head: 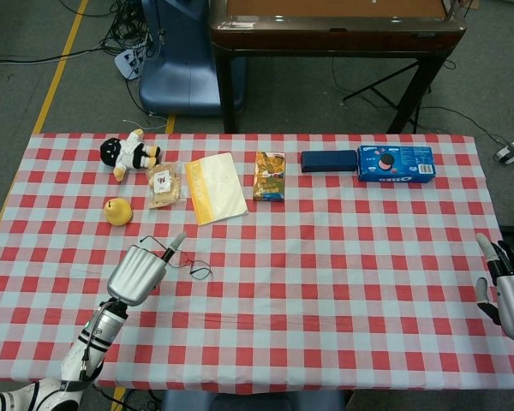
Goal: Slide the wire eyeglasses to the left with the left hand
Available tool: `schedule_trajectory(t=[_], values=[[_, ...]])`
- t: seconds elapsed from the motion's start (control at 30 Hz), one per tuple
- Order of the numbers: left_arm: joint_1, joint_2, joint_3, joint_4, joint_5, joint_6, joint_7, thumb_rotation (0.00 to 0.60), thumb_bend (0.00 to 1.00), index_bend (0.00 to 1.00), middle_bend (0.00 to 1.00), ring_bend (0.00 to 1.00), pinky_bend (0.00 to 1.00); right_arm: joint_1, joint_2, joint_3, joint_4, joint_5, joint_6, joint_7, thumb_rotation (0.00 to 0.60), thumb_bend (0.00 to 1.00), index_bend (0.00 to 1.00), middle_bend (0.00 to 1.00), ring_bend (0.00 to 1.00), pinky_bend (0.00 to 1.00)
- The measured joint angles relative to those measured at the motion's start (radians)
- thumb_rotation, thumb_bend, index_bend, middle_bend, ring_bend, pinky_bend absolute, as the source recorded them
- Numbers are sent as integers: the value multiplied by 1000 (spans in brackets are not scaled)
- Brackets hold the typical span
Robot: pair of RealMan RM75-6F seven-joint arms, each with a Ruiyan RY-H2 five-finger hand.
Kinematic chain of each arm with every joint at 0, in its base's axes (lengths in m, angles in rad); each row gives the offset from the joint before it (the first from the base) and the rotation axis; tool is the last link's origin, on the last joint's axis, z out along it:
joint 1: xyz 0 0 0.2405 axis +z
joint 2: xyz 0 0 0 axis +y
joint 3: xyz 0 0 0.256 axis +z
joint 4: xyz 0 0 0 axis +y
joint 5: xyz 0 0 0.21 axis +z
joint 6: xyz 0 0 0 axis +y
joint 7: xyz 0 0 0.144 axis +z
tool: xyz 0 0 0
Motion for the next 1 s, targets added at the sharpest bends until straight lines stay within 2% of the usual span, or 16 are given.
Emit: schedule_trajectory(t=[0.2,0.4,0.67,1.0], values=[[20,-19,59,-25,99,7,10,600,401,0,957,874,899,2,-4,-1,5,4,-9,2,600,595,0,189,127,163],[32,-63,78,-44,115,-16,79,600,401,0,969,888,905,5,-7,-2,11,4,-14,5,600,595,0,189,130,163],[35,-151,59,-42,68,-65,174,600,401,0,970,889,905,-2,-3,-3,15,8,-8,12,600,594,0,189,135,162],[51,-215,24,49,6,-66,195,600,401,0,970,889,905,-3,-2,-4,19,10,-10,15,600,595,0,189,139,162]])
